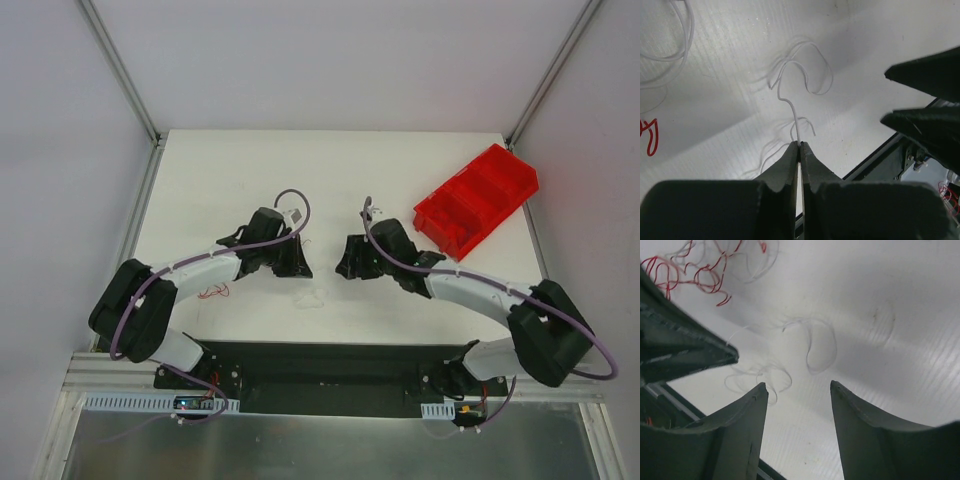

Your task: Untangle the cables

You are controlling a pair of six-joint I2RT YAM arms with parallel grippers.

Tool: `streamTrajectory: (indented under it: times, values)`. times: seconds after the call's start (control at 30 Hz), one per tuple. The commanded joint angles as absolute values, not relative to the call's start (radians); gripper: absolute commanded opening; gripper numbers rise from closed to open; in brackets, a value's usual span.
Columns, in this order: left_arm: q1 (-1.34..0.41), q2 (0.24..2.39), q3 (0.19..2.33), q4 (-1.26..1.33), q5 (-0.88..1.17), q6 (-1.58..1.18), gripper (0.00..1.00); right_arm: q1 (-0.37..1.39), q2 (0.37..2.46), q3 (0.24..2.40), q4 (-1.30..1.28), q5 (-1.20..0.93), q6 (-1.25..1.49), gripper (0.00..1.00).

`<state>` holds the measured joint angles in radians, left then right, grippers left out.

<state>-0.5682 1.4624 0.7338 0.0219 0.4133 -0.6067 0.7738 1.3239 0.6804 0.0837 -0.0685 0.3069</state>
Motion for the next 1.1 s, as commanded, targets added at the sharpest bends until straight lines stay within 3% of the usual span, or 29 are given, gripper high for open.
streamTrajectory:
  times: [0.0, 0.2, 0.6, 0.7, 0.8, 0.9, 1.07]
  values:
    - [-0.566, 1.382, 0.746, 0.043, 0.443, -0.580, 0.00, 0.678, 1.468, 0.816, 0.005, -0.173, 0.276, 0.55]
    - [-0.566, 1.301, 0.749, 0.043, 0.502, -0.557, 0.00, 0.635, 1.621, 0.882, -0.005, -0.290, 0.350, 0.55]
    - [-0.566, 1.178, 0.814, 0.014, 0.560, -0.520, 0.00, 0.667, 1.638, 0.842, 0.166, -0.302, 0.423, 0.55]
    - [-0.566, 1.158, 0.841, 0.005, 0.568, -0.509, 0.00, 0.689, 1.631, 0.833, 0.173, -0.237, 0.422, 0.46]
    - [-0.565, 1.102, 0.883, -0.067, 0.503, -0.463, 0.00, 0.703, 1.605, 0.847, 0.005, -0.007, 0.397, 0.42]
    - [-0.558, 1.025, 0.936, -0.120, 0.433, -0.431, 0.00, 0.657, 1.568, 0.836, -0.126, 0.153, 0.384, 0.42]
    - [-0.519, 0.947, 1.014, -0.169, 0.391, -0.399, 0.00, 0.566, 1.454, 0.769, -0.135, 0.169, 0.318, 0.43]
